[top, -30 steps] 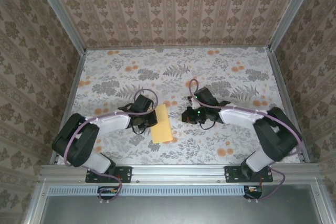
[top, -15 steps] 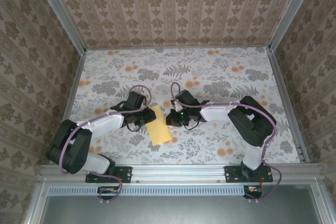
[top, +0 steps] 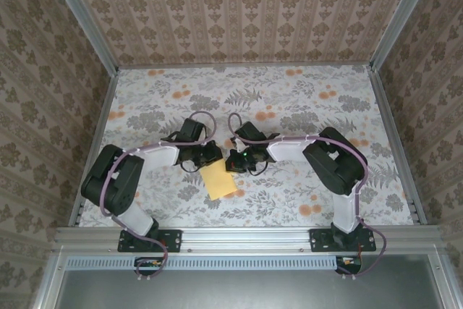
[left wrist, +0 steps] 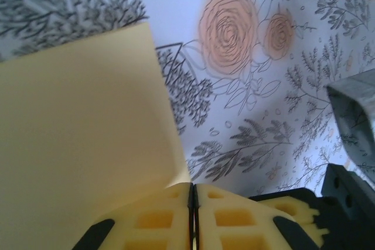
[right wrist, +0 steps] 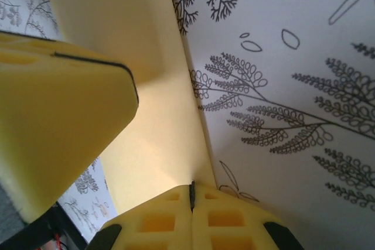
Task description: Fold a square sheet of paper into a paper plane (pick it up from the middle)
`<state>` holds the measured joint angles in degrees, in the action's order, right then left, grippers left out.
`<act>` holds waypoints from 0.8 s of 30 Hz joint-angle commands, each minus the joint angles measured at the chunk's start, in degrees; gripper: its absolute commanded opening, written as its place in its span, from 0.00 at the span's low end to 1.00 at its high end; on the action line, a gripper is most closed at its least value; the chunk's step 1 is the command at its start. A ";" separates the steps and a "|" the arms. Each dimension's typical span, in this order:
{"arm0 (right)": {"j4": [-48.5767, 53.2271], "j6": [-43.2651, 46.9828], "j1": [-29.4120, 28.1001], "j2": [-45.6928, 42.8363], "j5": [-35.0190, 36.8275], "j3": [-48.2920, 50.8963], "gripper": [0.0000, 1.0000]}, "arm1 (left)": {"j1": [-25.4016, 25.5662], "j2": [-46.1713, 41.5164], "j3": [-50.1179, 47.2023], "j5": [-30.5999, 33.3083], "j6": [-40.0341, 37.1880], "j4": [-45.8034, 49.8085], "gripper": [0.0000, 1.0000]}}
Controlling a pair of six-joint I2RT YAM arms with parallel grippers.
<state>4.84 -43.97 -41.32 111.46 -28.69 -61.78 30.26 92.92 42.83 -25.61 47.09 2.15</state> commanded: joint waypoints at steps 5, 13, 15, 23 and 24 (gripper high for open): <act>2.28 2.00 -0.07 0.10 0.01 -1.11 0.00 | -0.46 3.65 2.01 -0.77 -1.67 -0.56 0.06; 1.98 1.02 0.01 0.06 -0.89 -0.58 0.00 | -0.55 6.18 0.98 0.41 -0.89 -0.62 0.04; 2.65 1.01 0.02 0.25 -0.77 -0.33 0.00 | -0.64 6.39 0.48 0.98 -0.65 -0.40 0.03; 6.43 1.79 0.01 -1.91 -1.77 3.57 0.00 | -1.17 7.01 -0.93 5.26 0.25 3.39 0.00; 6.77 1.94 0.01 -2.39 -1.89 4.45 0.00 | -1.30 7.11 -1.08 5.74 0.40 3.70 0.00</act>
<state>5.85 -43.00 -41.30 110.63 -29.19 -60.47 29.89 97.51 43.77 -26.30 46.76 0.14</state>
